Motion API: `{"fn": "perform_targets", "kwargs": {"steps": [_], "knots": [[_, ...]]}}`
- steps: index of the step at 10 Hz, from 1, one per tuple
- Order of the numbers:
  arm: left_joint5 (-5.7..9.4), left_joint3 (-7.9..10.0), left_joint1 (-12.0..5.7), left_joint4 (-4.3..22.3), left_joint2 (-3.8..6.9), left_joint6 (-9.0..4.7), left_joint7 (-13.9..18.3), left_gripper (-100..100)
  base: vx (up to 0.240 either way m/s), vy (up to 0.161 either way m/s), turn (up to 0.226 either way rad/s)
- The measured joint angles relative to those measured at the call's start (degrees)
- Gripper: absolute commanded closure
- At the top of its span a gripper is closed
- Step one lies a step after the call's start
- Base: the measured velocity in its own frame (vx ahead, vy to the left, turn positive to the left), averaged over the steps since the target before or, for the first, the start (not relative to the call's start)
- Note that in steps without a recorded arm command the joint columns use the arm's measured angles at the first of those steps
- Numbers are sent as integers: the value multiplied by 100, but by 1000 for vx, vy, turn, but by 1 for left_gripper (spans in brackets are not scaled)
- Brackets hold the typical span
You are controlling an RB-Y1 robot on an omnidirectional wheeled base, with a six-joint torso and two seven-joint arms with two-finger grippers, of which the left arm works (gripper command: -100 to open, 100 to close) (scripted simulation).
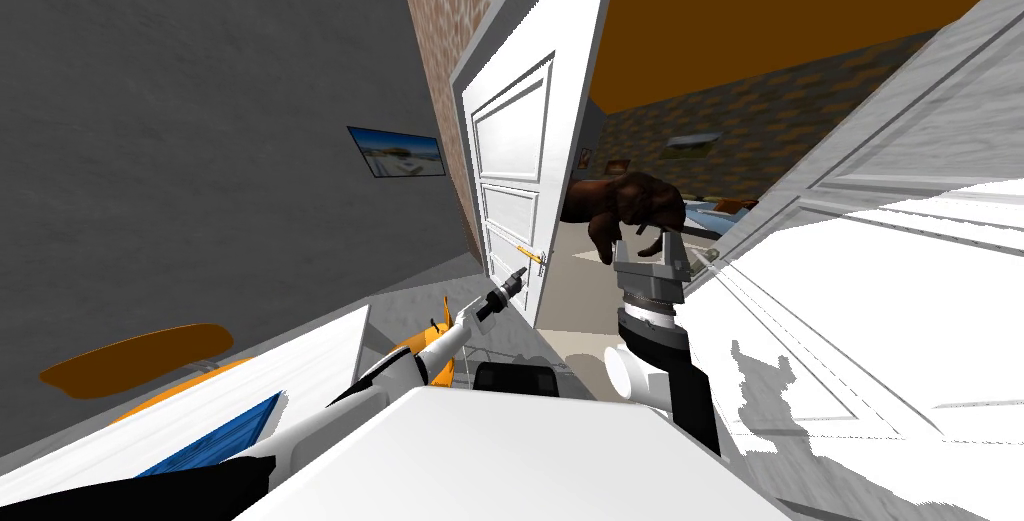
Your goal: Push the door open
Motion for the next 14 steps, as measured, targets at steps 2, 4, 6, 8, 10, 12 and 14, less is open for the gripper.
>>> {"fn": "perform_targets", "kwargs": {"steps": [2, 4, 6, 8, 10, 12, 14], "knots": [[0, -21, -5, 10, 34, -7, 26, -100, 13, -1, 8], [-2, -39, -11, 11, 54, -2, 56, -100, -2, 1, -7], [-2, -41, -12, 7, 56, 3, 60, -100, 10, -2, 13], [-2, -41, -12, 7, 57, 3, 60, -100, -3, 2, -11], [-2, -41, -12, 7, 57, 3, 60, -100, -1, 1, -3], [-2, -62, -17, -1, 92, 4, 88, -100, 22, -3, 19], [-3, -74, -21, 10, 106, -4, 110, -100, -5, 3, -17]]}}
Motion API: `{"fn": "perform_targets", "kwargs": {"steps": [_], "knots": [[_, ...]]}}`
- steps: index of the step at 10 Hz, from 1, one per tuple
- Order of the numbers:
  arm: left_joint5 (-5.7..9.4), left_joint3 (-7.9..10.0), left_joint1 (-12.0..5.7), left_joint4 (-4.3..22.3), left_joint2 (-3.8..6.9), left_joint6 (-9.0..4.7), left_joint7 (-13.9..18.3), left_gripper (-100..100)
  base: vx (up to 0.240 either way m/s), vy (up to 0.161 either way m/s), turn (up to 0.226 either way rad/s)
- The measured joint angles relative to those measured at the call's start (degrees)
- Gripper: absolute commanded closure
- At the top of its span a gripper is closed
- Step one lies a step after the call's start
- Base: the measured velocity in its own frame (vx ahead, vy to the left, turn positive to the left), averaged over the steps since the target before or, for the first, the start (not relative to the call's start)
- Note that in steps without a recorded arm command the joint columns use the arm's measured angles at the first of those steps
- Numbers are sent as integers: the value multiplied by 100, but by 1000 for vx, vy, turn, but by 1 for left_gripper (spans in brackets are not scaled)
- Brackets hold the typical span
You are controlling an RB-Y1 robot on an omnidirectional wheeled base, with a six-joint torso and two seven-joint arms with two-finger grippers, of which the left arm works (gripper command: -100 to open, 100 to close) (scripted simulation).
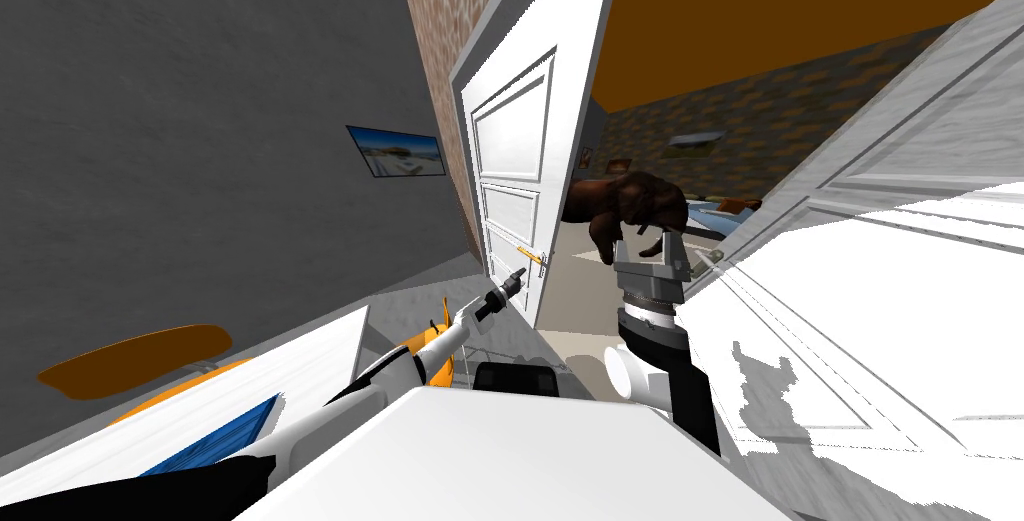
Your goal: Push the door open
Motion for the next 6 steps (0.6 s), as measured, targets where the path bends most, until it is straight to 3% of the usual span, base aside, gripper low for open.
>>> {"fn": "perform_targets", "kwargs": {"steps": [6], "knots": [[0, -2, 1, -2, 3, 0, 2, -100, 9, -1, 3]]}}
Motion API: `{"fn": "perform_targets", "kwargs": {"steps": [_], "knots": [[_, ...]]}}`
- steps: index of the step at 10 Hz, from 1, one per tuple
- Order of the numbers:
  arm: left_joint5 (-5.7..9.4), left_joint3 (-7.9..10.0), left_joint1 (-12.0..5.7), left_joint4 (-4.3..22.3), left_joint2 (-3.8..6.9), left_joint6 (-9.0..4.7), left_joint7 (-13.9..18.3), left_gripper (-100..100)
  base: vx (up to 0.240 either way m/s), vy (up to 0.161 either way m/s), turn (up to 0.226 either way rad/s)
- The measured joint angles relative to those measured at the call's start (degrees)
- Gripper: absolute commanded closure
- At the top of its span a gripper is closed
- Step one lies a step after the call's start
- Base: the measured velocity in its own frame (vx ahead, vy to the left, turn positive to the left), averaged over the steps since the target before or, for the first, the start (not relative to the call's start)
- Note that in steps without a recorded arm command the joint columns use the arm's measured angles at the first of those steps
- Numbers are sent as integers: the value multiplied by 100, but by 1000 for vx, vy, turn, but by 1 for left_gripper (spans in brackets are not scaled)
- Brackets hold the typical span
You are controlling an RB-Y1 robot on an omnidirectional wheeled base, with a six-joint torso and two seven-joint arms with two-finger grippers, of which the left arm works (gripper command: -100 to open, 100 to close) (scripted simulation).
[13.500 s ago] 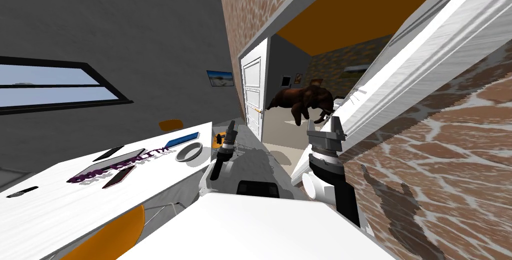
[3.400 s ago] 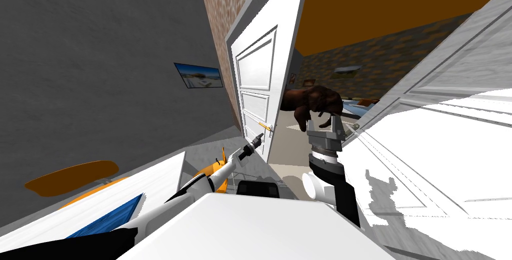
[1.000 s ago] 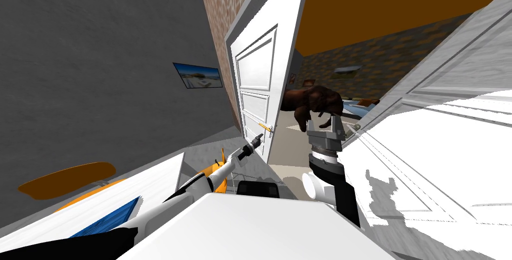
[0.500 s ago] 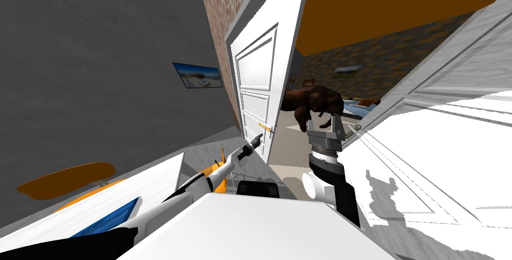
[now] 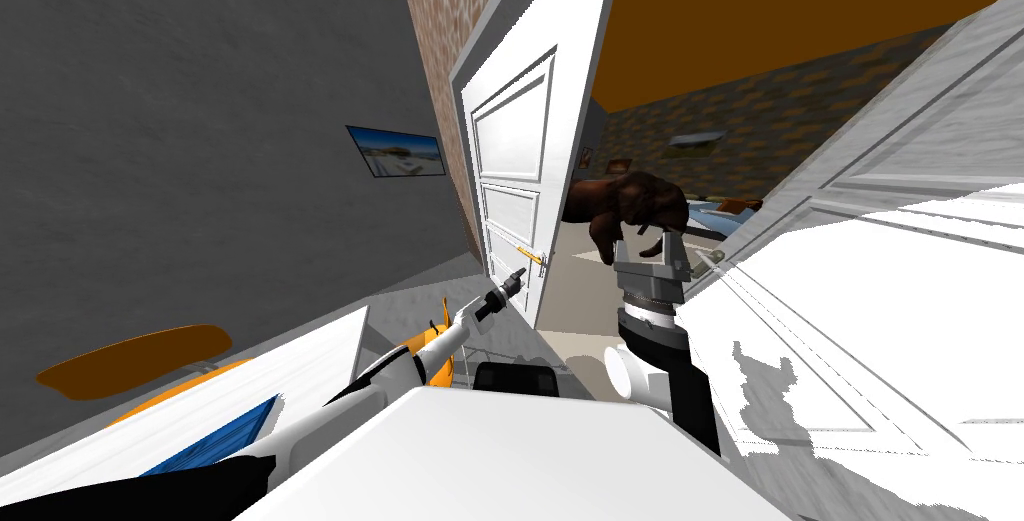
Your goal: Push the door open
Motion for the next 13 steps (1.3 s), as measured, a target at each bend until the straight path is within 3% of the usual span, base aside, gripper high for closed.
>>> {"fn": "perform_targets", "kwargs": {"steps": [13], "knots": [[-2, -41, -8, -4, 63, -18, 61, -100, 8, 0, 0]]}}
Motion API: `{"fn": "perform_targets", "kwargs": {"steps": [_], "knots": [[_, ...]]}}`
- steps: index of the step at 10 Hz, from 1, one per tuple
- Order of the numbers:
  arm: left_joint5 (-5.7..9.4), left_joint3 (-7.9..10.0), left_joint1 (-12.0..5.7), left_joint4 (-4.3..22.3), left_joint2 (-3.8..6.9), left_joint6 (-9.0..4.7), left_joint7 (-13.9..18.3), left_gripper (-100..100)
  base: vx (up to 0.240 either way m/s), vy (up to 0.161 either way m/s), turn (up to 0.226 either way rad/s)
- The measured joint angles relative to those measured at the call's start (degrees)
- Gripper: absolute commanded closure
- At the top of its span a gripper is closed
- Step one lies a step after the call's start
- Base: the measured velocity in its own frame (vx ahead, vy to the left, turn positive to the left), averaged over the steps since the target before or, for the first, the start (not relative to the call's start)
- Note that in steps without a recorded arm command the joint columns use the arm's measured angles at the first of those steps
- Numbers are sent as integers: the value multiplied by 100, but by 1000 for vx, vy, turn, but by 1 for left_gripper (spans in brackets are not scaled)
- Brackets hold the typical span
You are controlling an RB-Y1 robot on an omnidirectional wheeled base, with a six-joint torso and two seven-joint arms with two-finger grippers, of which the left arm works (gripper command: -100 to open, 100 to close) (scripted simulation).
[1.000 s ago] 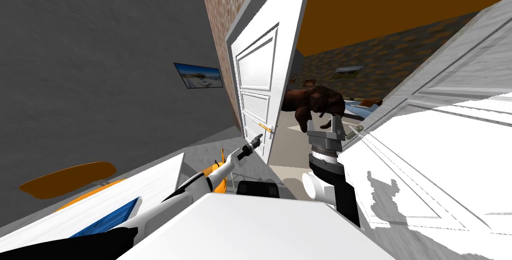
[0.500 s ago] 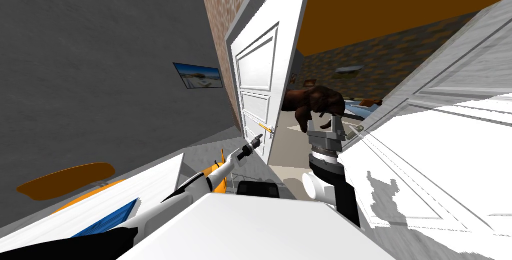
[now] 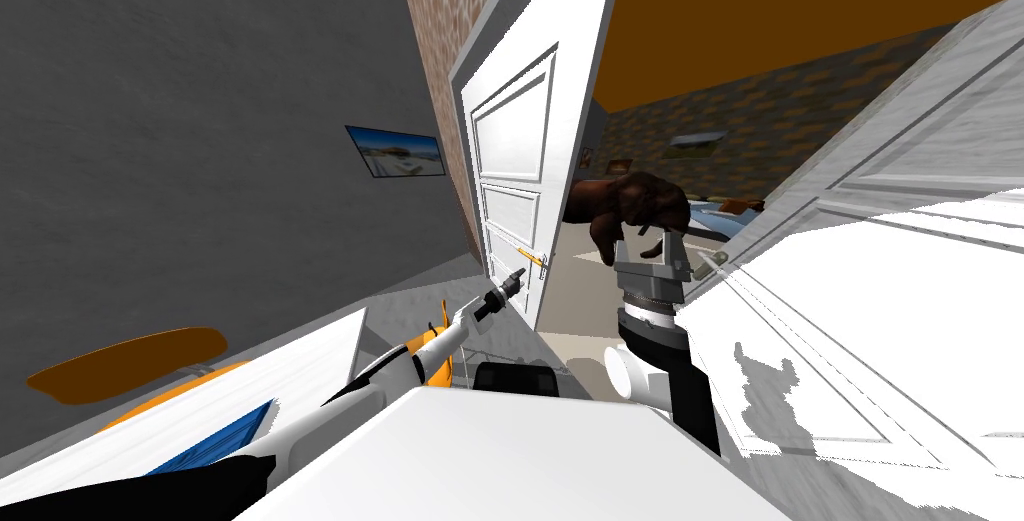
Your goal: Push the door open
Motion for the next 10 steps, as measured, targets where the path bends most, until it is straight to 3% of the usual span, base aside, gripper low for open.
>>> {"fn": "perform_targets", "kwargs": {"steps": [10], "knots": [[-1, -34, -4, -8, 59, -24, 53, -100, 2, -1, 5]]}}
